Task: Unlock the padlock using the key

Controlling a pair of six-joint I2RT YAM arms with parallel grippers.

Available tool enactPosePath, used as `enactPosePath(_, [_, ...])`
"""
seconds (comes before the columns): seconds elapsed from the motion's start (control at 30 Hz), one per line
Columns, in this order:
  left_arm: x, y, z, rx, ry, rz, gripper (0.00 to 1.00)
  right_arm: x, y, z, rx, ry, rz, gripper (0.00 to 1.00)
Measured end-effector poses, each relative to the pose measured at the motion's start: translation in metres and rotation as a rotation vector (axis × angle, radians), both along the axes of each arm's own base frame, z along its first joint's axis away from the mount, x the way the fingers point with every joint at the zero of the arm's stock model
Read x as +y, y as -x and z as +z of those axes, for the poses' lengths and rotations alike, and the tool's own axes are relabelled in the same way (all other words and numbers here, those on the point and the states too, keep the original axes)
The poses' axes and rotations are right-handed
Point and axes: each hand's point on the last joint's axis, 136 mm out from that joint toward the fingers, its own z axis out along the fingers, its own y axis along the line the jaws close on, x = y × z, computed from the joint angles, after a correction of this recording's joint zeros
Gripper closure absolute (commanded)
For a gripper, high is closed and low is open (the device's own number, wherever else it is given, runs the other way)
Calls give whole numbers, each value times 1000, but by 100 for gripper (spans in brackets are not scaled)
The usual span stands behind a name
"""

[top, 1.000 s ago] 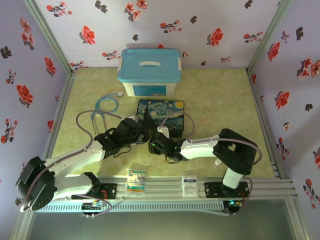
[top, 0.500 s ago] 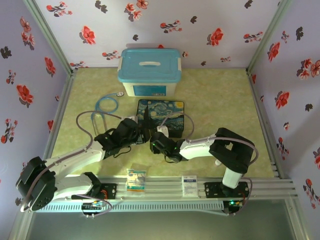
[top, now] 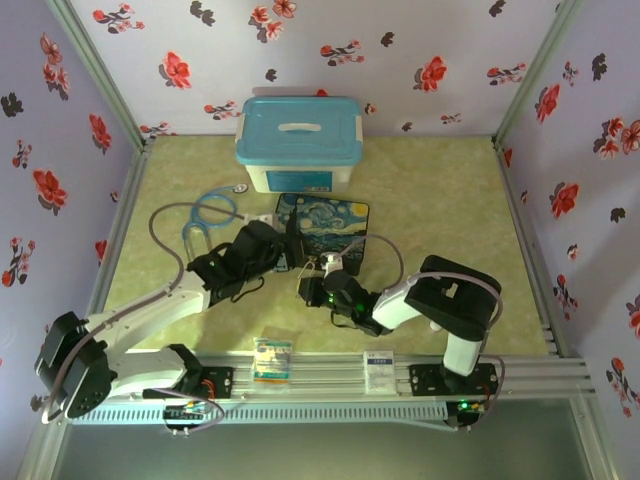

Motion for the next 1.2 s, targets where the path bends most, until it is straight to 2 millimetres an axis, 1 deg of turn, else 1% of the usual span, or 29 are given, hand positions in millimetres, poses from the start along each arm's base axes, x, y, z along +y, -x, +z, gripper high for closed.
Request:
enactPosePath(0.03, [1,-7,4,-11,-9,10,30,0,0,1,-6,-20,-3,99])
enactPosePath(0.07, [6,-16,4,-20,-26,27,25,-1,1,3,-11,-38,-5,99])
enactPosePath(0.1, [11,-23,3,-27,-41,43,23,-3,1,4,-14,-53,-8,99])
enactPosePath(0.17, [23,-35,-5,-39,-79,65,23,-4,2,7,-20,-82,-11,99])
enactPosePath(0.27, [32,-56,-24,-38,-134,75,22,-4,2,10,-26,-121,-16,100])
enactPosePath(0.3, [33,-61,-32,-29,-153,70,20,-3,2,10,-29,-131,-17,100])
enactPosePath(0.33, [32,-67,-41,-16,-173,62,21,-3,2,11,-32,-139,-16,100])
enactPosePath(0.37, [31,-71,-50,-3,-189,52,22,-3,2,11,-32,-144,-17,100])
enactPosePath(0.43, [26,-76,-61,11,-208,29,25,-3,2,10,-22,-148,-22,100])
enactPosePath(0.5, [21,-80,-65,15,-211,15,30,-5,2,8,2,-155,-43,100])
enactPosePath(0.57, [19,-81,-64,2,-208,4,39,-15,2,-3,58,-141,-84,99])
enactPosePath(0.6, [18,-82,-63,-4,-205,1,43,-21,2,-9,83,-128,-103,100])
enactPosePath(0.67, [17,-83,-63,-6,-202,1,56,-25,5,-9,114,-135,-118,100])
enactPosePath(0.7, [16,-84,-63,-9,-193,3,59,-27,7,-10,126,-139,-125,100])
enactPosePath(0.87, [13,-85,-65,-32,-136,21,60,-30,8,-9,147,-192,-148,100])
enactPosePath(1.0, [13,-86,-67,-53,-89,47,69,-32,6,-8,151,-249,-174,100])
enactPosePath(1.2, [12,-85,-67,-81,-27,72,70,-37,4,-8,160,-280,-242,100])
